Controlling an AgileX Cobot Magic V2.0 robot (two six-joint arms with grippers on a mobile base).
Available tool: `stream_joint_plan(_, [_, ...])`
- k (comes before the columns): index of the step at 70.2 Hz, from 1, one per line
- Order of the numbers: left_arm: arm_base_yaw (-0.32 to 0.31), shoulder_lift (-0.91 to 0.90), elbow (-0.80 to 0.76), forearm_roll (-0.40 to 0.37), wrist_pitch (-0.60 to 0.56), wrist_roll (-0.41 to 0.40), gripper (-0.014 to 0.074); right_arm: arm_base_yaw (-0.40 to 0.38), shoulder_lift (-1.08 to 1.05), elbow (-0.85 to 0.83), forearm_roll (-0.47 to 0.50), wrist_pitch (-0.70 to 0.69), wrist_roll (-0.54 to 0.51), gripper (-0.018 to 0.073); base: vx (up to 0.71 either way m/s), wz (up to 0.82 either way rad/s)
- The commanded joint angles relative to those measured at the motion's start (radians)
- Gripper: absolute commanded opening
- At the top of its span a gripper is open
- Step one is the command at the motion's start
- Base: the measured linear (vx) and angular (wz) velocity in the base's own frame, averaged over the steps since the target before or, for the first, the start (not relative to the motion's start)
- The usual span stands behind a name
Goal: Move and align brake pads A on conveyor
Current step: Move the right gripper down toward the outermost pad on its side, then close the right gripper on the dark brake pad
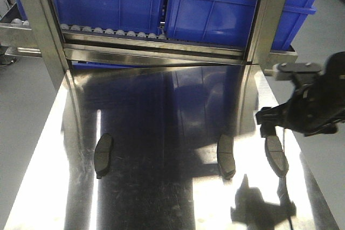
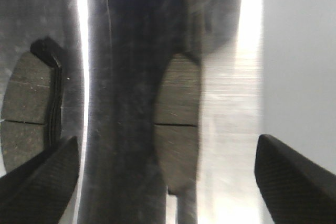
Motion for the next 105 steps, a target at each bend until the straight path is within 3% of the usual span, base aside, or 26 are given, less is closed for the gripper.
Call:
stream_joint_plan(1, [-0.007, 0.01, -0.028, -0.021, -0.098, -0.001, 0.0083, 0.014, 0.047, -0.058, -0.016, -0.006, 0.014, 0.0631, 0.0, 0.0])
stream_joint_plan(30, [-0.007, 0.01, -0.028, -0.021, -0.098, -0.001, 0.0083, 0.012, 0.192, -0.073, -0.006, -0.012, 0.016, 0.0614, 0.0, 0.0])
stream_joint_plan(42, [-0.007, 0.01, -0.028, -0.021, -0.098, -0.001, 0.0083, 0.012, 0.192, -0.073, -0.006, -0.012, 0.015, 0.0566, 0.0, 0.0])
stream_joint_plan(55, [-0.007, 0.01, -0.028, -0.021, -0.098, -0.001, 0.0083, 0.012, 0.192, -0.073, -0.009, -0.001, 0.011, 0.0454, 0.0, 0.0])
stream_joint_plan(81, [-0.007, 0.01, -0.028, -0.021, -0.098, -0.001, 0.0083, 0.012, 0.187, -0.073, -0.009, 0.005, 0.011, 0.0134, 0.0, 0.0])
stream_joint_plan(105, [-0.007, 0.01, -0.028, -0.021, -0.098, -0.001, 0.0083, 0.012, 0.109, -0.072, -0.013, -0.021, 0.011, 0.0041, 0.0, 0.0])
